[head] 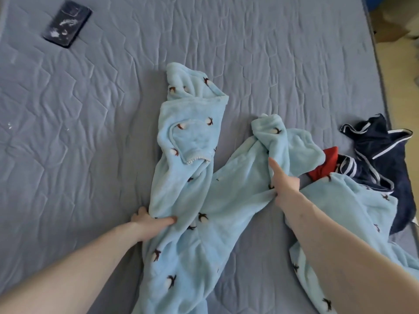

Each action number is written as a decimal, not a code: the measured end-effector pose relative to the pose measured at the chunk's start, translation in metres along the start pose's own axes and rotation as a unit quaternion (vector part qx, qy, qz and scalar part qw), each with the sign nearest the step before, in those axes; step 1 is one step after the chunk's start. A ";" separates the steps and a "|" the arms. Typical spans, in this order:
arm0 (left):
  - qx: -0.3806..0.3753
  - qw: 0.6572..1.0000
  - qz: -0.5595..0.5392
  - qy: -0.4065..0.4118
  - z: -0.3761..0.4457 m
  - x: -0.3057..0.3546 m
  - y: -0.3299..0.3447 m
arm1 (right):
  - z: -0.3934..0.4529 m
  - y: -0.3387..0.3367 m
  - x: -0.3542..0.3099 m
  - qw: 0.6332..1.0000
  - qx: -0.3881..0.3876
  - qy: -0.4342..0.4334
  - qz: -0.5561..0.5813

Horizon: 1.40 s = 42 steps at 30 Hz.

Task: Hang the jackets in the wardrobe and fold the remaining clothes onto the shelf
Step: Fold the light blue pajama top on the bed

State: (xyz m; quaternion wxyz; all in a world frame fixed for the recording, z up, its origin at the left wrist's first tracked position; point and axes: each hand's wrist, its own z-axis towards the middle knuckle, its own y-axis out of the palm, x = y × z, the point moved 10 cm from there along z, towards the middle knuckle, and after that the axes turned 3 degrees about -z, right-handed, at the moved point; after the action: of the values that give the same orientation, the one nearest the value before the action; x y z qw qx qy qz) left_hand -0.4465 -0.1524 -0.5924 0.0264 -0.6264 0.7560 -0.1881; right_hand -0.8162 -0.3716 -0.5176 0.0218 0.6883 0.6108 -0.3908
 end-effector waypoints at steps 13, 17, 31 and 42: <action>-0.054 0.998 -0.035 -0.020 -0.011 -0.002 -0.004 | -0.086 0.008 -0.092 0.908 -0.043 -0.410 -0.079; -0.127 0.981 -0.144 0.004 -0.031 -0.004 0.004 | -0.171 0.011 -0.070 0.841 -0.118 -0.508 -0.146; 0.011 0.952 -0.170 0.255 -0.111 -0.018 -0.037 | -0.234 0.058 0.124 0.632 -0.375 -0.523 -0.431; 0.093 0.931 0.092 0.341 -0.133 0.021 -0.010 | -0.267 0.052 0.104 0.592 -0.303 -0.638 -0.389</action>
State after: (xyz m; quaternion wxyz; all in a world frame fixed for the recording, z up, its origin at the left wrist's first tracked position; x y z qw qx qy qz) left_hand -0.4781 -0.1409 -0.4613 -0.1573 -0.4467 0.7530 -0.4569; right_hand -0.6400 -0.1638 -0.4143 0.4587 -0.0862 0.7336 -0.4940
